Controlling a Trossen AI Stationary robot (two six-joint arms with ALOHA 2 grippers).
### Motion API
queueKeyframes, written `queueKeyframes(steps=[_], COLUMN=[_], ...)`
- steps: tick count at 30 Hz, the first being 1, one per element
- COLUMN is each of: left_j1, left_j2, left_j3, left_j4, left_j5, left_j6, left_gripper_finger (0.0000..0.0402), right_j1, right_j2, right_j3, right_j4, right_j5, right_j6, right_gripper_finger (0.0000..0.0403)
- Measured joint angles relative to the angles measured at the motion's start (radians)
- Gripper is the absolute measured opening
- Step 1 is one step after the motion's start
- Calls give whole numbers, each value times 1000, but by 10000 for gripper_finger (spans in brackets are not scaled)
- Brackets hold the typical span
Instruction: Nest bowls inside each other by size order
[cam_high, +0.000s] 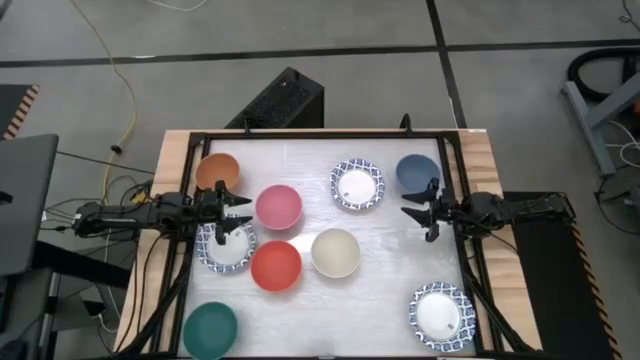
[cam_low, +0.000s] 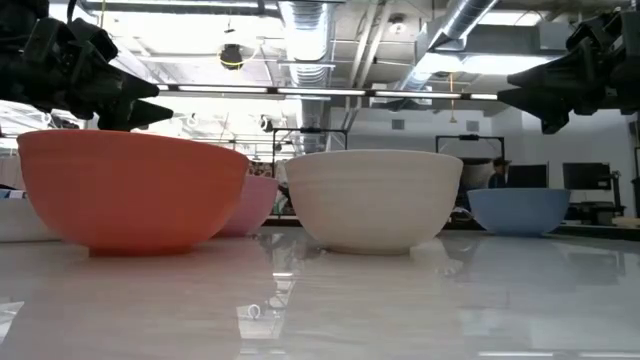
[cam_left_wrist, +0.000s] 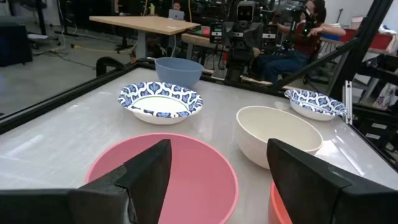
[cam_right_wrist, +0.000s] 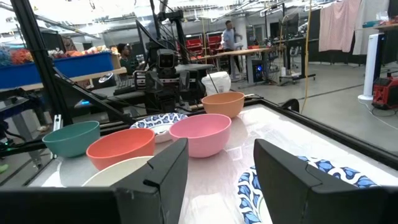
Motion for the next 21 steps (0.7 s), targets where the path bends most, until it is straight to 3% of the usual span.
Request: queueKeyframes(steps=[3,16,21], left_j1=[0,0,0], left_j2=[0,0,0], left_j3=[0,0,0], left_j4=[1,4,5], left_j5=[0,-9,-8], left_j6=[0,108,82], left_gripper_finger=[254,254,254], right_j1=[1,1,1], right_j2=[0,0,0], right_j3=[0,0,0], right_j4=[0,26,96], right_j5=[0,0,1], right_j6=[-70,-65,110], right_gripper_finger=[203,203,203])
